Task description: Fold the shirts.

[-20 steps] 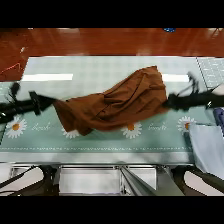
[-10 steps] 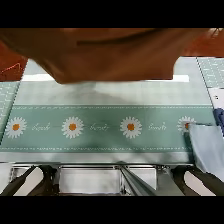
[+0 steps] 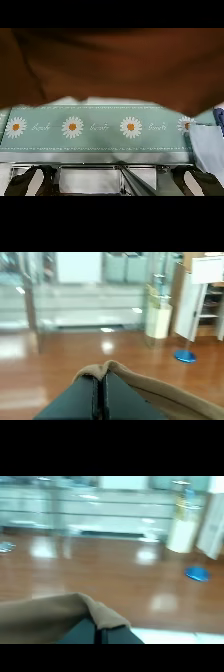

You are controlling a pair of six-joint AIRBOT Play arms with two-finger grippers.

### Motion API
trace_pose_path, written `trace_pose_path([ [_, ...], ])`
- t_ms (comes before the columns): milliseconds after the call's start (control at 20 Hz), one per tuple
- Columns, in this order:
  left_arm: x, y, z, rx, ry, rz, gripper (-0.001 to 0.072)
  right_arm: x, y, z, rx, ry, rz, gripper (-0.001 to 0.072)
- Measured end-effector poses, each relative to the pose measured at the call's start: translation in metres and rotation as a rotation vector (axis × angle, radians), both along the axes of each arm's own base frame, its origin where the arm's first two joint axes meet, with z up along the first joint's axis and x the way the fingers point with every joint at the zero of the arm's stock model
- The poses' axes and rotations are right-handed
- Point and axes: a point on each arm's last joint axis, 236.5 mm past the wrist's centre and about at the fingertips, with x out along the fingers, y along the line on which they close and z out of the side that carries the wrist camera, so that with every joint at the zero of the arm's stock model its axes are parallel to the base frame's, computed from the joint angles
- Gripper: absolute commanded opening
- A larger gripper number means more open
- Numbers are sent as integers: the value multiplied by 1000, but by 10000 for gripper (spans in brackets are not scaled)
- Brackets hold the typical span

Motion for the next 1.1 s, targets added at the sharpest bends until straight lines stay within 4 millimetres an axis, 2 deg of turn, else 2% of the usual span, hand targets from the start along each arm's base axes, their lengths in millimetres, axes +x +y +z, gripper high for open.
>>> trace_pose_path([
  [100, -20, 12, -7, 23, 21, 45, 17, -16, -8, -9, 1, 28, -48, 28],
  [200, -26, 27, -27, 36, 98, 74, 17, -21, -12, -27, 9, 94, -70, 29],
  [300, -17, 38, -57, 46, 210, 93, 17, -15, -15, -56, 26, 195, -75, 29],
  [400, 5, 43, -96, 58, 340, 110, 17, 1, -13, -97, 49, 326, -54, 28],
  [550, 56, 43, -172, 77, 561, 143, 17, 39, -7, -165, 100, 510, 3, 28],
  [700, 118, 39, -248, 74, 724, 177, 17, 88, -2, -233, 162, 659, 55, 28],
  [900, 208, 39, -342, 7, 871, 195, 17, 171, -4, -319, 260, 793, 89, 28],
  [1100, 293, 43, -420, -137, 947, 190, 17, 253, -8, -399, 384, 869, 90, 28],
])
